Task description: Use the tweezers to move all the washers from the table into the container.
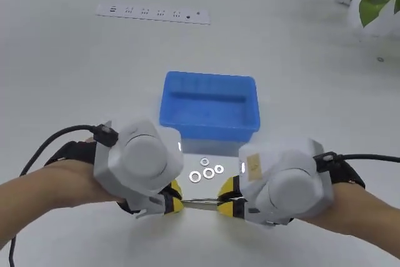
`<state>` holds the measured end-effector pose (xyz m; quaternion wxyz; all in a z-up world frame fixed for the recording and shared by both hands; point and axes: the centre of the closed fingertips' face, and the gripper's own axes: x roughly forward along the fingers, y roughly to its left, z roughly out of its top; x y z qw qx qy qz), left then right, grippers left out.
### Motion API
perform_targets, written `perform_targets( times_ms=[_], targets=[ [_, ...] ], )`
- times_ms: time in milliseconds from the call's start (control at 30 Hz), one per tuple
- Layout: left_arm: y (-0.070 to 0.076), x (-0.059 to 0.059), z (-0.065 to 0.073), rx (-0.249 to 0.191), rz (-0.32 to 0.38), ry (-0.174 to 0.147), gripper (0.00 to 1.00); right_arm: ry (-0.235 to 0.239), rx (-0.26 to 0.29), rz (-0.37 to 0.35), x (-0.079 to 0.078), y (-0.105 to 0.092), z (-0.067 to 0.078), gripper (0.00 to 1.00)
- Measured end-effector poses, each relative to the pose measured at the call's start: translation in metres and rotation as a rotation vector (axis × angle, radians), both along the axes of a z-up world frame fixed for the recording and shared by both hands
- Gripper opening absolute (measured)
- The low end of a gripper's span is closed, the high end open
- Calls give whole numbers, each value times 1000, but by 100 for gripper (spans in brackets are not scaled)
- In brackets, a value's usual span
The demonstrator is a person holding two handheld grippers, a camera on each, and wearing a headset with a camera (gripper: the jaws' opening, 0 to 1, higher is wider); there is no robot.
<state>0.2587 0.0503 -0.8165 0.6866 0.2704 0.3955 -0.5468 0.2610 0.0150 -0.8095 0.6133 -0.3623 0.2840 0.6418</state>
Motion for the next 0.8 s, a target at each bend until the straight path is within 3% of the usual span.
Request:
perform_targets(
  times_ms=[100,333,433,533,567,600,633,733,800],
  targets=[
    [0,1,0,-9,-4,-2,9,3,37,-6,-2,6,8,7],
    [0,2,0,-6,-3,-11,8,5,59,-14,-2,9,12,7],
    [0,0,0,1,-33,-42,7,4,67,-16,-2,9,12,7],
    [0,-6,1,11,-53,-26,7,2,61,4,-7,10,10,8],
    [1,-9,1,7,-59,-12,6,-1,57,18,-10,10,9,8],
    [0,-15,3,-9,-50,28,6,-1,47,33,-13,9,7,8],
    [1,-14,7,-24,-26,34,6,-9,43,38,-13,8,6,8],
    [4,-15,19,-53,-25,27,6,-4,62,27,-13,8,7,8],
    [4,-13,28,-69,-30,3,6,-9,79,16,-11,9,9,8]
  ],
)
